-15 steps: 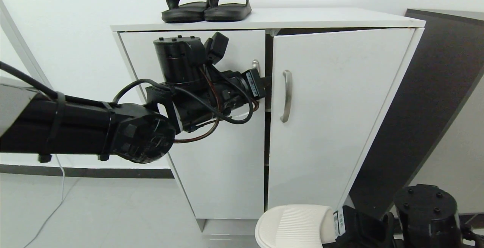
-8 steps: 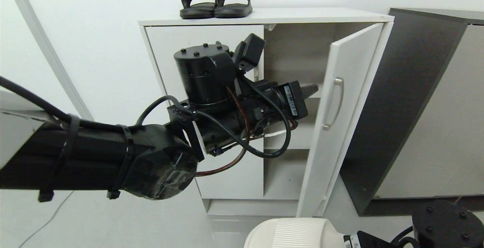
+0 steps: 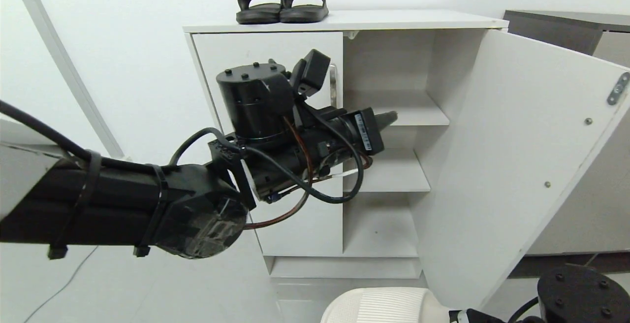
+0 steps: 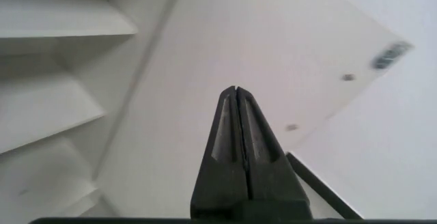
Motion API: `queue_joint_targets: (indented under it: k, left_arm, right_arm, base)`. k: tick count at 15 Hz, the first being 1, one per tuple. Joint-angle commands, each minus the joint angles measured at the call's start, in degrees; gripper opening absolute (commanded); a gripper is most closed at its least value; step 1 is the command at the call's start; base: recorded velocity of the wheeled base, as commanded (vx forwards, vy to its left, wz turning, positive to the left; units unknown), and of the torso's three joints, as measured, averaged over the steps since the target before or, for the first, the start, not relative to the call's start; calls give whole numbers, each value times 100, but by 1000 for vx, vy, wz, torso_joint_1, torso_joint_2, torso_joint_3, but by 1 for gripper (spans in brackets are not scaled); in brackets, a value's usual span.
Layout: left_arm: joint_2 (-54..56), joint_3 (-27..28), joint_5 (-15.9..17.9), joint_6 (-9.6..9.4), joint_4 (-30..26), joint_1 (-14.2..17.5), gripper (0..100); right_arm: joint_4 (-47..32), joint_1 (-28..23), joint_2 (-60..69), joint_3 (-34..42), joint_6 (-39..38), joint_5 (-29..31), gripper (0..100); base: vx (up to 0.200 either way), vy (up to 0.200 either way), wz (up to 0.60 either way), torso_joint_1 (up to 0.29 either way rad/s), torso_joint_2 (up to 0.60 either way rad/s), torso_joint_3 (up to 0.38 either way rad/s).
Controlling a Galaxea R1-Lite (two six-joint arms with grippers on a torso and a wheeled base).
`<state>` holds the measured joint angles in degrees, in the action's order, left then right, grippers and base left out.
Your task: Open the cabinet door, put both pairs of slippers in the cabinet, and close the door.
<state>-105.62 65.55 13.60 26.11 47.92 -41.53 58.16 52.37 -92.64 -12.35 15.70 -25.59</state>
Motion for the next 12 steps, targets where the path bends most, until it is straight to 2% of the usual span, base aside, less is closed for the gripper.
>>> queue_joint_targets:
  k: [1, 2, 3, 5, 7, 8, 9, 10, 11, 12]
  left_arm:
    - [490, -517, -7, -80, -20, 436, 0]
    - [947, -939, 2, -177, -28, 664, 0]
    - [1492, -1352, -7, -194, -99, 840, 0]
    - [2678, -1862, -7, -221, -670, 1086, 0]
    - [4243, -2072, -130, -484, -2261, 1411, 0]
    - [5025, -2064, -666, -757, -3421, 1473, 0]
    - [5710, -2072, -1431, -1082, -4370, 1481, 0]
    - [6361, -2081, -1853, -1205, -4942, 1648, 0]
    - [7011, -2116, -1826, -1196, -5284, 2237, 0]
    - [7512, -2222, -1861, -1179, -5548, 2659, 0]
  right_arm:
    - [20, -350, -220, -92, -41, -8, 0]
    - [55, -614, -316, -171, -50, 1, 0]
    - [73, -781, -396, -242, -58, 1, 0]
    - [73, -834, -466, -312, -58, 10, 0]
    - [73, -860, -519, -391, -76, 80, 0]
    - [73, -878, -510, -479, -234, 186, 0]
    - [73, -878, -501, -576, -480, 344, 0]
    - [73, -878, -510, -699, -682, 511, 0]
    - [73, -869, -510, -813, -814, 669, 0]
    - [73, -869, -519, -866, -867, 783, 0]
  base:
    - [0, 0, 0, 0, 0, 0]
    - [0, 0, 0, 0, 0, 0]
    - [0, 0, 0, 0, 0, 0]
    - [0, 0, 0, 0, 0, 0]
    - [0, 0, 0, 0, 0, 0]
    - [0, 0, 0, 0, 0, 0]
    - [0, 0, 0, 0, 0, 0]
    - [0, 0, 0, 0, 0, 0]
    - [0, 0, 0, 0, 0, 0]
    - [0, 0, 0, 0, 0, 0]
